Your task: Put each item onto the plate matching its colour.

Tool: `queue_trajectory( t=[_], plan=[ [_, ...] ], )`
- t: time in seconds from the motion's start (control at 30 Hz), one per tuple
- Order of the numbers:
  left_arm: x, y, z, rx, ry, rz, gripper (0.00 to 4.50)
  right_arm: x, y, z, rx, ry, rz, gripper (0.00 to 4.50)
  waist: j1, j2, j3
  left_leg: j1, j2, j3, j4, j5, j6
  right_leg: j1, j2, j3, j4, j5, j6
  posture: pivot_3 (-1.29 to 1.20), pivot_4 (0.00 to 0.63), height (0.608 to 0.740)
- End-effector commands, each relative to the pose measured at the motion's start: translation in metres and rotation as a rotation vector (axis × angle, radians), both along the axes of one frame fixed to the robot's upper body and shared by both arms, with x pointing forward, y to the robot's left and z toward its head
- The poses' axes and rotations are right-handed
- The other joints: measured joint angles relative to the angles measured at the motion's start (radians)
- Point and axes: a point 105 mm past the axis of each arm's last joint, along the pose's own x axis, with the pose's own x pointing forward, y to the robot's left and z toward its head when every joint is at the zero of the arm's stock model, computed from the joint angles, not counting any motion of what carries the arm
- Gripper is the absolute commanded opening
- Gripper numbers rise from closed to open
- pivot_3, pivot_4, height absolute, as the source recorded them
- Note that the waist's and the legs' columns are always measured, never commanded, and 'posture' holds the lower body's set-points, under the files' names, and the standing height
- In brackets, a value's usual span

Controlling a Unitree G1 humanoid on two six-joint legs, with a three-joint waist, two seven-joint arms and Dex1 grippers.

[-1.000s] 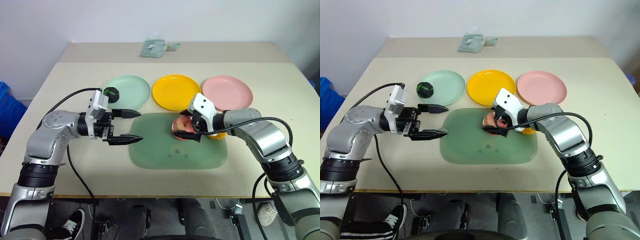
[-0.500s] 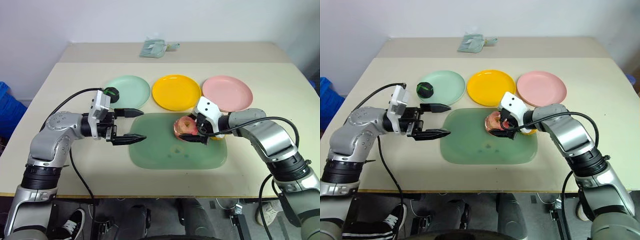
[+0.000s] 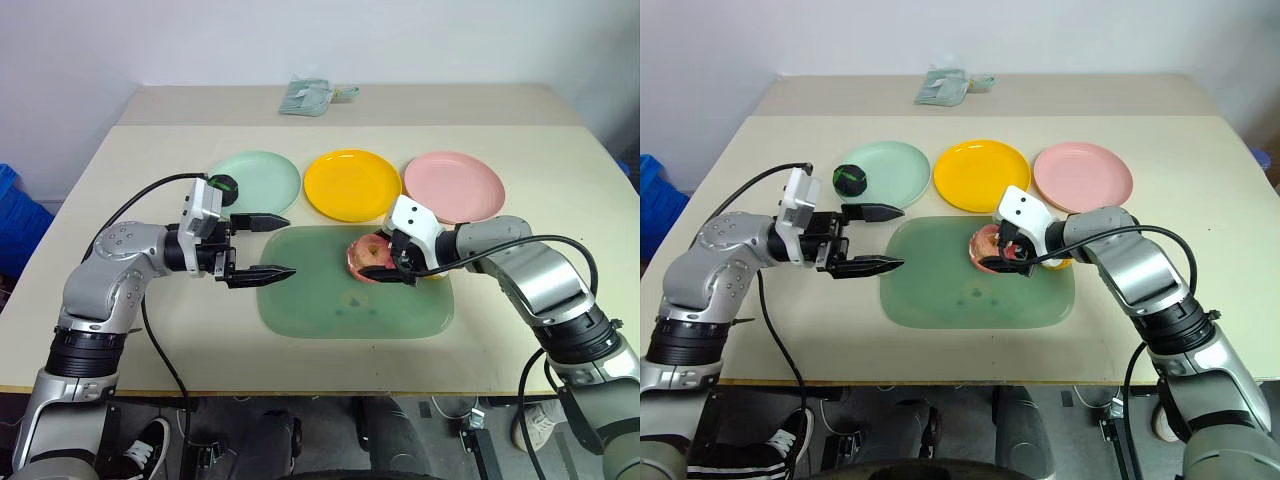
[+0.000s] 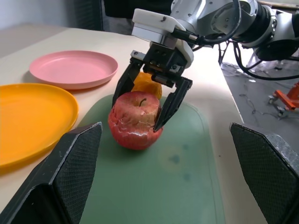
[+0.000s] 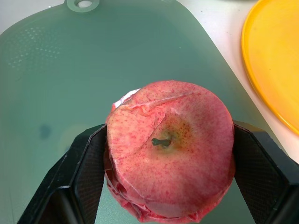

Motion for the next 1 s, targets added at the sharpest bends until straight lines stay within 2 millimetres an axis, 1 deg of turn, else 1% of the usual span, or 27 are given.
queue_trajectory(
  t=[0.03, 0.1, 0.13, 0.17, 0.2, 0.23, 0.27, 0.3, 0.33, 0.4, 0.47, 0.53, 0.6, 0.63, 0.7, 0.8, 0.87, 0.93, 0.97, 1.0],
  plan=[
    [0.000, -0.001, 0.013, -0.032, -0.039, 0.003, 4.50, 0.010, 0.003, 0.040, 0.157, -0.098, -0.026, 3.20, 0.000, 0.000, 0.000, 0.000, 0.000, 0.000, 0.000, 0.000, 0.000, 0.000, 0.000, 0.000, 0.000, 0.000, 0.000, 0.00, 0.150, 0.740],
    [0.004, -0.001, 0.015, -0.043, -0.058, 0.025, 4.50, 0.026, -0.005, 0.064, 0.244, -0.189, -0.091, 3.20, -0.001, 0.000, 0.000, 0.000, 0.000, 0.000, 0.000, 0.000, 0.000, 0.000, 0.000, 0.000, 0.000, 0.000, 0.000, 0.00, 0.150, 0.740],
    [0.008, 0.000, 0.017, -0.050, -0.070, 0.050, 4.50, 0.038, -0.015, 0.075, 0.262, -0.255, -0.151, 3.20, -0.001, 0.000, 0.000, 0.000, 0.000, 0.000, 0.000, 0.000, 0.000, 0.000, 0.000, 0.000, 0.000, 0.000, 0.000, 0.00, 0.150, 0.740],
    [0.014, 0.001, 0.018, -0.057, -0.085, 0.084, 4.50, 0.052, -0.029, 0.083, 0.267, -0.312, -0.242, 3.20, -0.001, 0.000, 0.000, 0.000, 0.000, 0.000, 0.000, 0.000, 0.000, -0.001, 0.000, 0.000, 0.000, 0.000, 0.000, 0.00, 0.150, 0.740],
    [0.021, 0.003, 0.019, -0.054, -0.096, 0.117, 4.50, 0.070, -0.049, 0.091, 0.224, -0.415, -0.348, 3.20, 0.001, 0.000, 0.000, 0.000, 0.000, 0.000, 0.000, 0.000, 0.000, -0.001, 0.000, 0.000, 0.000, 0.000, 0.000, 0.00, 0.150, 0.740],
    [0.025, 0.005, 0.019, -0.051, -0.104, 0.137, 4.50, 0.080, -0.062, 0.095, 0.189, -0.485, -0.412, 3.20, 0.003, 0.000, 0.000, 0.000, 0.000, 0.000, 0.000, 0.000, -0.001, -0.001, 0.000, 0.000, 0.000, 0.000, 0.000, 0.00, 0.150, 0.740],
    [0.027, 0.006, 0.019, -0.045, -0.115, 0.149, 4.50, 0.088, -0.075, 0.097, 0.160, -0.523, -0.476, 3.20, 0.003, 0.000, 0.000, 0.000, -0.001, 0.000, 0.000, 0.000, -0.001, 0.000, -0.001, 0.000, 0.000, 0.000, 0.000, 0.00, 0.150, 0.740],
    [0.028, 0.007, 0.018, -0.043, -0.105, 0.156, 4.50, 0.096, -0.088, 0.095, 0.167, -0.510, -0.551, 3.20, 0.003, 0.000, 0.000, 0.000, -0.001, 0.000, 0.000, 0.000, -0.001, 0.000, -0.001, 0.000, 0.000, 0.000, 0.000, 0.00, 0.150, 0.740],
    [0.028, 0.008, 0.018, -0.045, -0.098, 0.159, 4.50, 0.101, -0.097, 0.092, 0.173, -0.499, -0.602, 3.20, 0.001, 0.000, 0.000, -0.001, -0.001, 0.000, -0.001, 0.000, -0.001, 0.000, -0.001, 0.000, 0.000, 0.000, 0.000, 0.00, 0.150, 0.740],
    [0.031, 0.010, 0.019, -0.047, -0.103, 0.180, 4.50, 0.108, -0.111, 0.087, 0.154, -0.512, -0.680, 3.20, -0.003, 0.000, 0.000, -0.001, -0.001, 0.000, -0.003, 0.000, 0.000, -0.001, 0.000, 0.000, 0.000, 0.000, 0.000, 0.00, 0.150, 0.740],
    [0.037, 0.012, 0.017, -0.031, -0.130, 0.222, 4.50, 0.114, -0.122, 0.078, 0.127, -0.518, -0.748, 3.20, -0.005, 0.000, 0.000, -0.003, -0.001, 0.001, -0.004, 0.000, 0.000, -0.003, -0.001, 0.001, 0.000, 0.000, 0.000, 0.00, 0.150, 0.740],
    [0.040, 0.012, 0.013, -0.011, -0.146, 0.244, 4.50, 0.116, -0.124, 0.072, 0.140, -0.504, -0.761, 3.20, -0.008, 0.001, 0.000, -0.004, -0.001, 0.003, -0.004, 0.000, 0.000, -0.005, -0.001, 0.002, 0.000, 0.000, 0.000, 0.00, 0.150, 0.740],
    [0.041, 0.012, 0.010, 0.006, -0.166, 0.254, 4.50, 0.117, -0.126, 0.068, 0.188, -0.472, -0.771, 4.22, -0.010, 0.001, 0.000, -0.005, -0.001, 0.004, -0.004, 0.000, 0.000, -0.007, 0.000, 0.003, 0.001, 0.000, 0.000, 0.00, 0.150, 0.740],
    [0.040, 0.012, 0.011, 0.002, -0.164, 0.250, 4.50, 0.117, -0.127, 0.069, 0.217, -0.459, -0.779, 4.45, -0.010, 0.001, 0.000, -0.005, 0.000, 0.004, -0.004, 0.000, -0.001, -0.008, 0.000, 0.003, 0.001, 0.000, 0.000, 0.00, 0.150, 0.740],
    [0.039, 0.013, 0.012, -0.010, -0.160, 0.246, 4.50, 0.117, -0.127, 0.072, 0.245, -0.451, -0.786, 4.45, -0.009, 0.001, 0.000, -0.005, 0.000, 0.004, -0.004, 0.001, -0.002, -0.008, 0.000, 0.003, 0.001, 0.000, 0.000, 0.00, 0.150, 0.740],
    [0.035, 0.016, 0.020, -0.067, -0.132, 0.214, 4.50, 0.112, -0.124, 0.105, 0.405, -0.507, -0.748, 4.45, -0.008, 0.001, 0.000, -0.005, 0.000, 0.004, -0.003, 0.001, -0.002, -0.008, 0.000, 0.003, 0.002, 0.000, 0.000, 0.00, 0.150, 0.740],
    [0.029, 0.016, 0.023, -0.089, -0.118, 0.174, 4.50, 0.101, -0.112, 0.117, 0.508, -0.466, -0.627, 4.45, -0.007, 0.001, 0.000, -0.005, 0.000, 0.004, -0.002, 0.001, -0.002, -0.008, 0.000, 0.003, 0.003, 0.000, 0.000, 0.00, 0.150, 0.740],
    [0.025, 0.015, 0.024, -0.108, -0.117, 0.147, 4.50, 0.084, -0.093, 0.121, 0.560, -0.398, -0.476, 4.45, -0.008, 0.001, 0.000, -0.005, 0.000, 0.003, -0.003, 0.001, -0.002, -0.008, 0.001, 0.003, 0.004, 0.000, 0.000, 0.00, 0.150, 0.740],
    [0.024, 0.015, 0.023, -0.102, -0.120, 0.139, 4.50, 0.068, -0.082, 0.117, 0.534, -0.343, -0.371, 4.45, -0.007, 0.001, 0.000, -0.005, 0.000, 0.003, -0.003, 0.001, -0.002, -0.008, 0.001, 0.003, 0.005, 0.000, 0.000, 0.00, 0.150, 0.740],
    [0.023, 0.014, 0.021, -0.108, -0.107, 0.127, 4.50, 0.044, -0.071, 0.104, 0.465, -0.256, -0.237, 4.45, -0.003, 0.001, 0.000, -0.005, 0.001, 0.003, -0.003, 0.001, -0.001, -0.007, 0.001, 0.003, 0.005, 0.000, 0.000, 0.00, 0.150, 0.740]
  ],
)
